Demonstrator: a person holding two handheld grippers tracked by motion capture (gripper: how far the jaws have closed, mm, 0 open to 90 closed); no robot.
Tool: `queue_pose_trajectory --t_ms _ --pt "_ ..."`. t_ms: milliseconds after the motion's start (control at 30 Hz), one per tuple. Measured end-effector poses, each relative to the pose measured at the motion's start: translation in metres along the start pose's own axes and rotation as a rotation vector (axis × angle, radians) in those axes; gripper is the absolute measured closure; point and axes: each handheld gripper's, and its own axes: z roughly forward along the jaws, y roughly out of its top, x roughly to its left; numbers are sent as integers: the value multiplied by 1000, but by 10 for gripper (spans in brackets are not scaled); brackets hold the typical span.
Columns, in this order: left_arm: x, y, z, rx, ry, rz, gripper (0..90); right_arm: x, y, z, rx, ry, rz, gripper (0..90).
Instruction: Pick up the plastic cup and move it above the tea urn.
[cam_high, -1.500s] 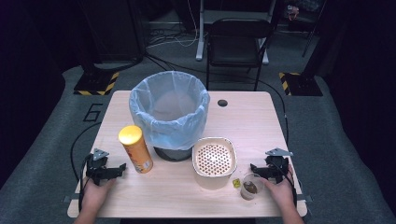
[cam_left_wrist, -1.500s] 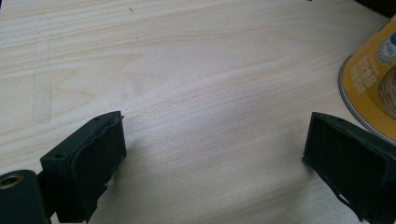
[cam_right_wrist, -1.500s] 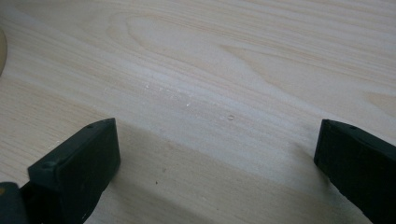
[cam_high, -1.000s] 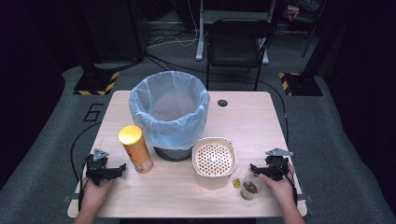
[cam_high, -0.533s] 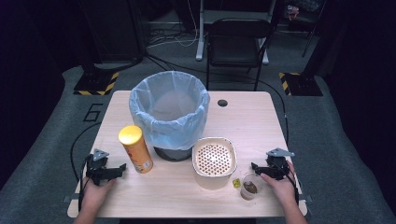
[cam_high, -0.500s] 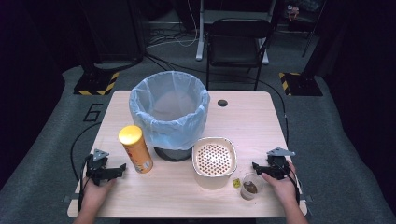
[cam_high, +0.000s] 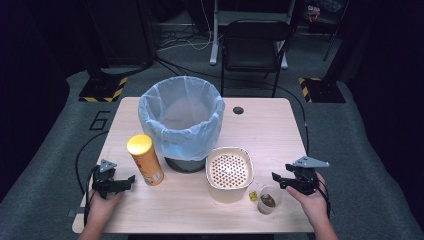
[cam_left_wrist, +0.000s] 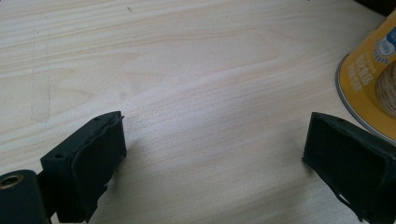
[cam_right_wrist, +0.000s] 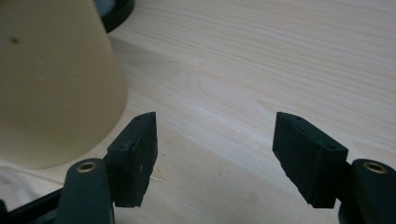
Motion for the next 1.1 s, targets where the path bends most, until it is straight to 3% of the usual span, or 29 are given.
queue_pose_trajectory --t_ms 133,400,667,900,1100 --pt "0 0 0 -2 -1 -3 56 13 4 -12 -1 5 -25 303" --pt "0 0 0 0 1 -1 56 30 10 -29 -25 35 -22 256" --pt "-1 0 0 -3 -2 -13 56 63 5 -37 -30 47 -44 171" --pt "-2 0 0 -1 -3 -18 56 76 -2 -35 -32 48 -35 156" --pt "-1 0 0 -1 -2 -16 56 85 -13 -25 1 31 -64 145"
